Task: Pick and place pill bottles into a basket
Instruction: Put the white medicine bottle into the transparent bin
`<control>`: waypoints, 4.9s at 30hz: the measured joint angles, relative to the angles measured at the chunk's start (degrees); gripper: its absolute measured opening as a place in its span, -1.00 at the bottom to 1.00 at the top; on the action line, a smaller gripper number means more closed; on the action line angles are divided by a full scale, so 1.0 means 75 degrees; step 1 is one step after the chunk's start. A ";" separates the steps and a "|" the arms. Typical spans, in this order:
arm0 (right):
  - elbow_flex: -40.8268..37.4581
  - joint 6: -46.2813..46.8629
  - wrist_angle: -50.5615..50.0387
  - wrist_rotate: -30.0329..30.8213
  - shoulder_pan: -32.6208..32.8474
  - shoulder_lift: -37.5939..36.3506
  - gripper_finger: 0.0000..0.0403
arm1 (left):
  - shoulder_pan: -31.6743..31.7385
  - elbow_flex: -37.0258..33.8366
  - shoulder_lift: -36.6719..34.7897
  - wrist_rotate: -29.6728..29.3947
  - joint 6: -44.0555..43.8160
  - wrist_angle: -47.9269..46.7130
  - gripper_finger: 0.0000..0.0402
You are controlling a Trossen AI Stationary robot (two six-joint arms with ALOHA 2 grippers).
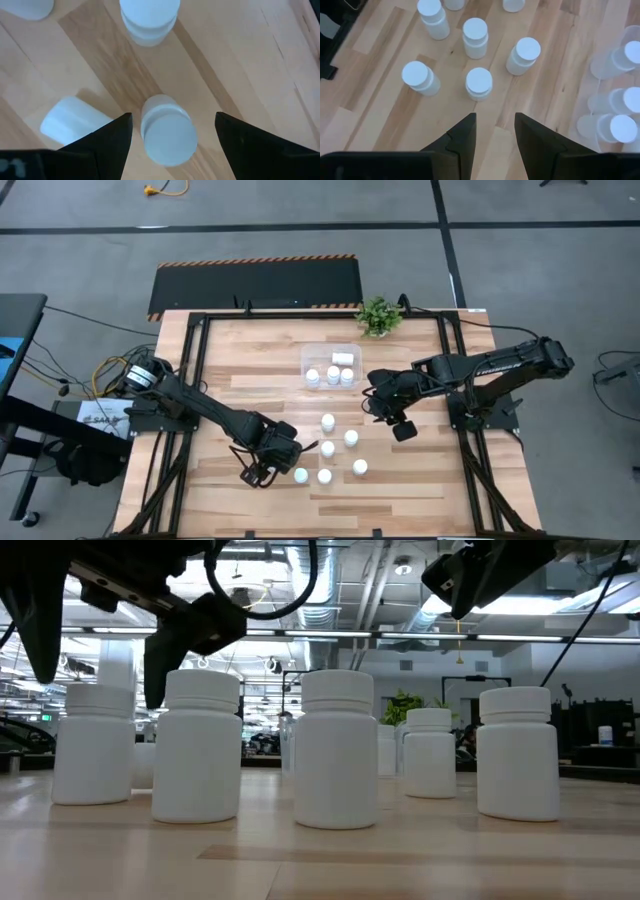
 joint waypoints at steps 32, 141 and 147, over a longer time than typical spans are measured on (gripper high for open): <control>0.0000 -0.0008 0.0033 0.0040 -0.0002 0.0000 -0.37 | 0.0169 -0.0436 0.0000 0.0056 0.0050 0.0321 0.35; -0.0003 -0.0014 0.0379 0.0017 -0.1550 0.0006 -0.37 | 0.5977 0.3063 0.1263 -0.0463 0.4675 -0.0786 -0.23; -0.0003 -0.0014 0.0378 0.0017 -0.1550 0.0006 -0.37 | 0.5983 0.2821 0.1265 -0.0452 0.4607 -0.0405 -0.23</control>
